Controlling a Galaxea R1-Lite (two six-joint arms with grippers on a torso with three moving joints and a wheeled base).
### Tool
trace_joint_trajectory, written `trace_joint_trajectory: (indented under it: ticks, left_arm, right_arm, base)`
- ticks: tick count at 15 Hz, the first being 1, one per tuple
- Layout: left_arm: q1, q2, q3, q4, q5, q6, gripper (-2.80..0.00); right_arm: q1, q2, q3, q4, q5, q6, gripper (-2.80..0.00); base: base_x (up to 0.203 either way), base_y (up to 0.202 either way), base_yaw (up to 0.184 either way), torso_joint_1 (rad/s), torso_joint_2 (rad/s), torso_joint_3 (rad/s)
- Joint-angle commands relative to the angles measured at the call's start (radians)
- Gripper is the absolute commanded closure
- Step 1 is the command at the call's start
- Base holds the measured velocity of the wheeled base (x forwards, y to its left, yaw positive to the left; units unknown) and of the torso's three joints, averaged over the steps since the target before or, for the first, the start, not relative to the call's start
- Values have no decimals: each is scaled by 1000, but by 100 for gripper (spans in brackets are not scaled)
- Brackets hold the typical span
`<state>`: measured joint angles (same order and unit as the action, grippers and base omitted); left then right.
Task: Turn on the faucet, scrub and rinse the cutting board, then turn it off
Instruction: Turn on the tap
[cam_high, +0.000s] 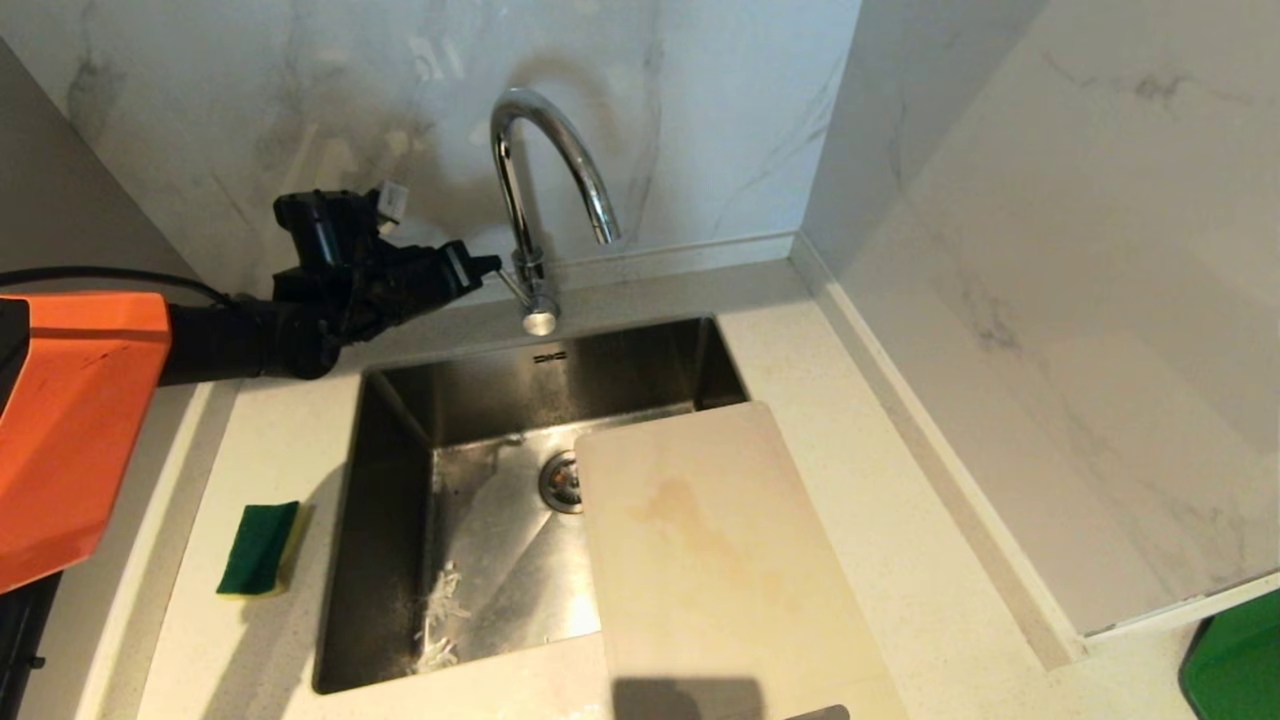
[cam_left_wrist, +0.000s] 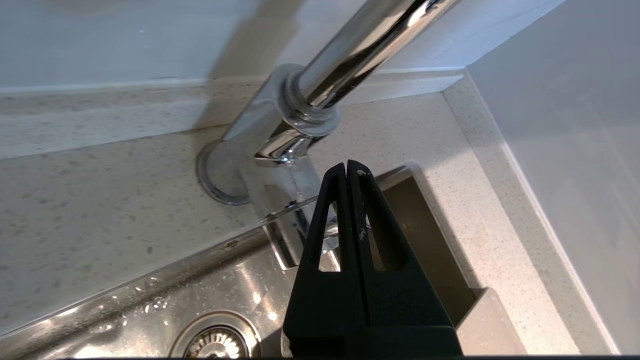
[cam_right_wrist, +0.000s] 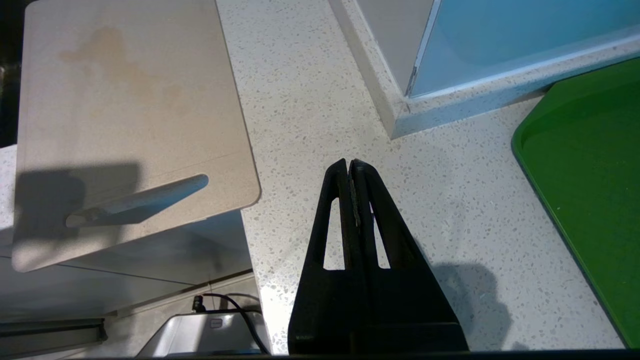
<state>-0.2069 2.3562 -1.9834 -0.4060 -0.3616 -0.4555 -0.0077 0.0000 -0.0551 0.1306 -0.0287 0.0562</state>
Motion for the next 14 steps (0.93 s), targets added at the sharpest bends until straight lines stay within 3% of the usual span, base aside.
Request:
trace_joint_trajectory:
  ticks: [1,10,14]
  left_arm:
    - [-9,10,2,-1,-2,-2,0]
    - [-26,6,9,83,5,5,0]
    - [-23,-63,13,118,47,54,0]
  right_arm:
    - [0,0,0,0,0,1,0]
    - [0,0,0,1,0,1,0]
    - [0,0,0,0,0,1,0]
  base:
    - [0,0,0,0,0,0]
    - [0,0,0,0,0,0]
    - [0,0,0,0,0,0]
